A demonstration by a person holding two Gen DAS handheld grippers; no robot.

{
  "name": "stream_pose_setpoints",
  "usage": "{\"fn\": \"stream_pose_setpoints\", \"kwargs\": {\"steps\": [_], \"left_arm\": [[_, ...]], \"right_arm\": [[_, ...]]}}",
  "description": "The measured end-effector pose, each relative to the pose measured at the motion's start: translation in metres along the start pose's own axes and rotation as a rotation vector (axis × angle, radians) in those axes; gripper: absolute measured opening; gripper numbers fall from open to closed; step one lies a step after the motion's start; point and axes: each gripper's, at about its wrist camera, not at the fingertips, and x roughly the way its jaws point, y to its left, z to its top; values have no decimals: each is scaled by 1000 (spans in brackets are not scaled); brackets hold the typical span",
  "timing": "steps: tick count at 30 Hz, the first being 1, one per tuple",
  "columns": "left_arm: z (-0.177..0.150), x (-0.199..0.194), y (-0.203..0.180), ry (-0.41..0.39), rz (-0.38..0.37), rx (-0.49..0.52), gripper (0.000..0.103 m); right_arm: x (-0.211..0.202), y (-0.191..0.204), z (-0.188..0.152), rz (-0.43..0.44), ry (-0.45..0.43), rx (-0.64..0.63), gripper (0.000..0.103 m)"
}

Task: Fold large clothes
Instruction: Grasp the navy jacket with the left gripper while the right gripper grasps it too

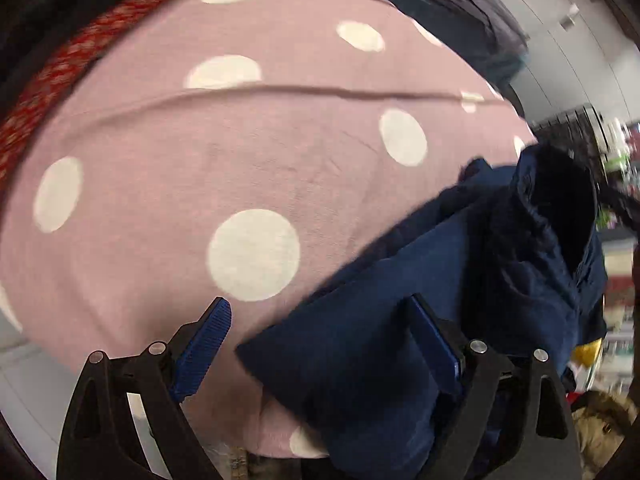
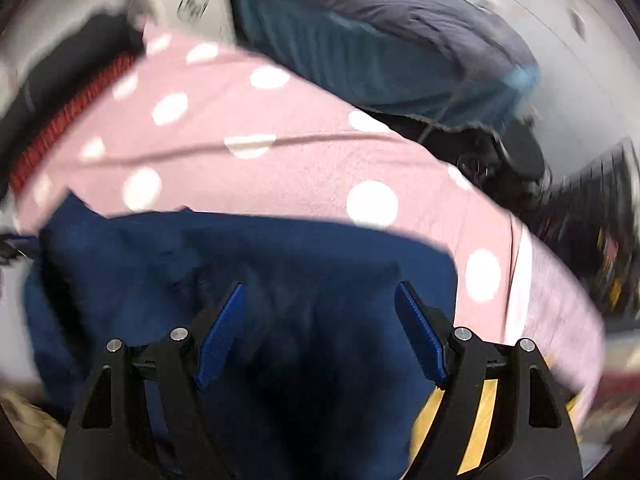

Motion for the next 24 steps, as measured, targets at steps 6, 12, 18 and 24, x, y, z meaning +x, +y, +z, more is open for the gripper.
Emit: {"fn": "stream_pose_setpoints", "kwargs": {"steps": [6,12,18,24], "left_arm": [[-1,37,-40,80,-140,178,86],[-2,52,-66,99,-88,252,44],[-3,-4,-93,-14,-93,300,13],[40,-106,-113,-284,-101,272,12]], "right_arm": [[95,55,32,-96,185,-435,76],[109,101,5,-41,211,-578,11],[30,47,4,105,43,-177,9],[-97,-17,-20,76,-256,149,8]]}}
